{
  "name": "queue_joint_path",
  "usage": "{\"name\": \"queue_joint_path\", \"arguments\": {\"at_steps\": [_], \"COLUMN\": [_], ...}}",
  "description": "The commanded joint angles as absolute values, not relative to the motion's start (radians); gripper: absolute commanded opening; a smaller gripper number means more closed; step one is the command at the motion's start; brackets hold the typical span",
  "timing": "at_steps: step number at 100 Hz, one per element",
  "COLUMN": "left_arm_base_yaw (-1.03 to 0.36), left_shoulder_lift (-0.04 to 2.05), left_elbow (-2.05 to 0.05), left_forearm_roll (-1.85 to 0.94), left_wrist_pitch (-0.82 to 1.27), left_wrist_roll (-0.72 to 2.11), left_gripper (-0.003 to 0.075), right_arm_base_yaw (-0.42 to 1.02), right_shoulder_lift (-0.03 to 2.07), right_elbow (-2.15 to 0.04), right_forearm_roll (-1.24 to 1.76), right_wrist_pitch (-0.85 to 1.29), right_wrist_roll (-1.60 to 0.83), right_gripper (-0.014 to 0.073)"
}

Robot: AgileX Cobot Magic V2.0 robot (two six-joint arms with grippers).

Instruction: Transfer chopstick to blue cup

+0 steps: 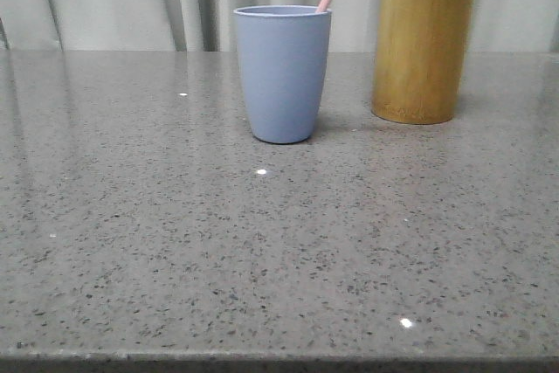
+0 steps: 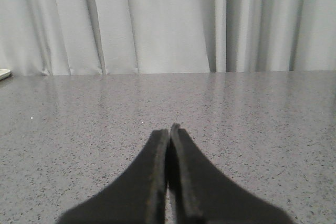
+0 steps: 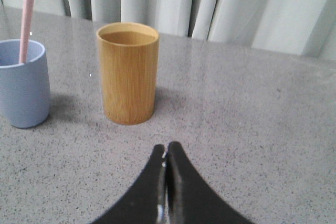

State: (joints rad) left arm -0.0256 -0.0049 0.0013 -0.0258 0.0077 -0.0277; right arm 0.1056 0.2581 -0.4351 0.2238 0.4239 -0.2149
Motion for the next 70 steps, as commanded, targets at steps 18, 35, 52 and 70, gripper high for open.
{"name": "queue_joint_path", "arguments": {"at_steps": [18,35,52,70], "left_arm_base_yaw": [-0.022,-0.022,-0.022,-0.022], "left_shoulder_lift": [-0.038,-0.038,-0.038,-0.038], "left_elbow": [0.012,0.012,0.012,0.012], "left_forearm_roll": [-0.028,-0.028,-0.028,-0.028], "left_wrist_pitch": [-0.076,-0.076,-0.076,-0.076], "left_wrist_roll": [-0.03,-0.03,-0.03,-0.03], "left_gripper": [-0.0019,-0.0019,-0.0019,-0.0019], "right_arm_base_yaw": [0.098,0.098,0.098,0.098], "right_shoulder_lift": [0.183,0.127,0.041,-0.031], "right_elbow": [-0.384,-0.281,-0.164,-0.051], "right_forearm_roll": [0.192,0.055,-0.033,-0.053], "right_wrist_pitch": [0.321,0.266,0.183,0.094], "right_wrist_roll": [-0.21,-0.082,0.031,0.034], "right_gripper": [-0.0068,-0.0068,-0.0068,-0.0068]}}
